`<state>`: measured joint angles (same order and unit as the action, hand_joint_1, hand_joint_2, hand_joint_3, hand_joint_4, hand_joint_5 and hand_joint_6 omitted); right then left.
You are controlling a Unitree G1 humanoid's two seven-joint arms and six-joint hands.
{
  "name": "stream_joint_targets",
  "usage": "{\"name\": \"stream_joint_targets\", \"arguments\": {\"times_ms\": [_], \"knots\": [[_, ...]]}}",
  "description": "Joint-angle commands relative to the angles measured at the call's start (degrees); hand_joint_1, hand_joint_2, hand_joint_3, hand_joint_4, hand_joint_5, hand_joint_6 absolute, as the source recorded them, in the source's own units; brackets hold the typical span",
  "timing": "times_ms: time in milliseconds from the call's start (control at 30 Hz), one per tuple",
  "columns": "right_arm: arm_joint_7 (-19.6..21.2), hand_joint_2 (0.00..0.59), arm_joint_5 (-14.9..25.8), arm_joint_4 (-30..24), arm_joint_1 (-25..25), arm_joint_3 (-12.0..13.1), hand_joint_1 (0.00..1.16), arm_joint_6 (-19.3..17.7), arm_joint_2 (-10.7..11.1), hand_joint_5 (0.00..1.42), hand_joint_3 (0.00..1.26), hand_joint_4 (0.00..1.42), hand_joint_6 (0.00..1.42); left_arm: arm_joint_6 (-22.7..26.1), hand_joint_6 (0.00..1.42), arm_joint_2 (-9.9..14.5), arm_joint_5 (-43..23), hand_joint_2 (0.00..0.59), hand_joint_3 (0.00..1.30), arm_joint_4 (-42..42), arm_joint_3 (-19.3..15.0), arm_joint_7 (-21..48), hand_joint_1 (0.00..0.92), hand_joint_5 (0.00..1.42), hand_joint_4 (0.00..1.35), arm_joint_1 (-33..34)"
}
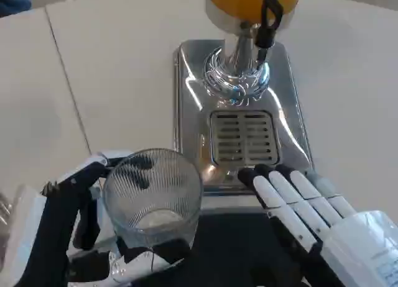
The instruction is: Grasp the cup under the faucet to collect the drink, then remove the cup.
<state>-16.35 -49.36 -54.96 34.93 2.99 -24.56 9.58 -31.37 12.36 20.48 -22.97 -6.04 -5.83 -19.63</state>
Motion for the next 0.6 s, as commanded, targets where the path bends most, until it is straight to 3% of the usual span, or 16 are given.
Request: {"name": "stream_joint_targets", "arguments": {"times_ms": [33, 333, 600], "knots": [[-0.5, 0.578, -0.4, -1.2, 0.0, -0.6, 0.08, 0.7, 0.3, 0.00, 0.00, 0.00, 0.00, -0.4, 1.42, -0.6, -0.5, 0.000, 1.14, -0.8, 0.0, 0.1, 0.635, 1.42, 1.25, 0.2], [0.1, 0.577, -0.6, -1.4, 0.5, -0.6, 0.09, 1.6, 0.3, 0.00, 0.00, 0.00, 0.00, 0.2, 1.42, -1.2, 0.1, 0.000, 1.14, -0.5, 0.1, -0.1, 0.635, 1.42, 1.25, 0.5], [1.5, 0.577, -0.5, -1.7, 0.6, 1.2, 0.10, 2.8, -0.5, 0.00, 0.00, 0.00, 0.00, 3.5, 1.42, -3.4, 4.0, 0.000, 1.14, 3.9, 0.6, -2.1, 0.635, 1.42, 1.25, 6.8]]}}
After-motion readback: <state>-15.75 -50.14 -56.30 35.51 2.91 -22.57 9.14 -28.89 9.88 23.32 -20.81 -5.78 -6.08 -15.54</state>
